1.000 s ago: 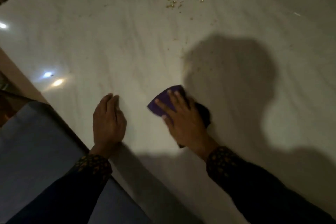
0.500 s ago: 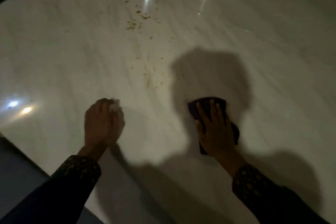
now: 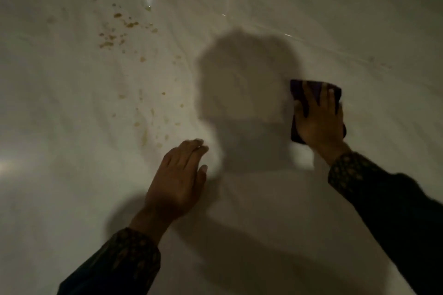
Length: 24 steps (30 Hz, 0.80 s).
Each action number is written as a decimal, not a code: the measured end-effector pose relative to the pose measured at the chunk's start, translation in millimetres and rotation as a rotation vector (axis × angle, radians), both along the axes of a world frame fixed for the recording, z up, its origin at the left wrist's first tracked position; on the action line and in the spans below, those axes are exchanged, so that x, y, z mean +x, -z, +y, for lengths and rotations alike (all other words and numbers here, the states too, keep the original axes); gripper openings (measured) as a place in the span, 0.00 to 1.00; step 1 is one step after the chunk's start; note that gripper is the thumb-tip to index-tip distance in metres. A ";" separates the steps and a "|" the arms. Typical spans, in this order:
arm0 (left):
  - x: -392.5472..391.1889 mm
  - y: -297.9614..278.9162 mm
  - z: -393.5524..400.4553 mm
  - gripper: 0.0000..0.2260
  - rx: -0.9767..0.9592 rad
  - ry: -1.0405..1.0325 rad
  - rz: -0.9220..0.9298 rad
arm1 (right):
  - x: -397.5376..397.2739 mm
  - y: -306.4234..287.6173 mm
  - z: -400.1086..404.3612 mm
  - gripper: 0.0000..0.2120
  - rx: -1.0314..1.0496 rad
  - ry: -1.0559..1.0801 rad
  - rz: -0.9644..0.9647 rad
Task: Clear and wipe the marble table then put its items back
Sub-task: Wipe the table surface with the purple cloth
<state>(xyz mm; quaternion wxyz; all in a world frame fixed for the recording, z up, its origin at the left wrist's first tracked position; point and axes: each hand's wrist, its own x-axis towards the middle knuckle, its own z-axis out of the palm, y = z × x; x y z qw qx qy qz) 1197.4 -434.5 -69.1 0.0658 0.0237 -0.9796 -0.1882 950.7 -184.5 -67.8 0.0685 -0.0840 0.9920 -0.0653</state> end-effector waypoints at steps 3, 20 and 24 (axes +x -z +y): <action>-0.9 2.9 1.4 0.18 0.010 -0.018 -0.023 | -52.6 3.6 -27.4 0.28 0.001 0.023 -0.019; -3.1 5.4 -1.7 0.17 0.051 -0.007 -0.036 | 26.1 9.3 -13.3 0.27 -0.020 -0.268 0.088; -5.2 4.9 -0.1 0.17 0.007 -0.008 0.000 | -22.7 8.5 -28.8 0.28 0.031 -0.061 0.001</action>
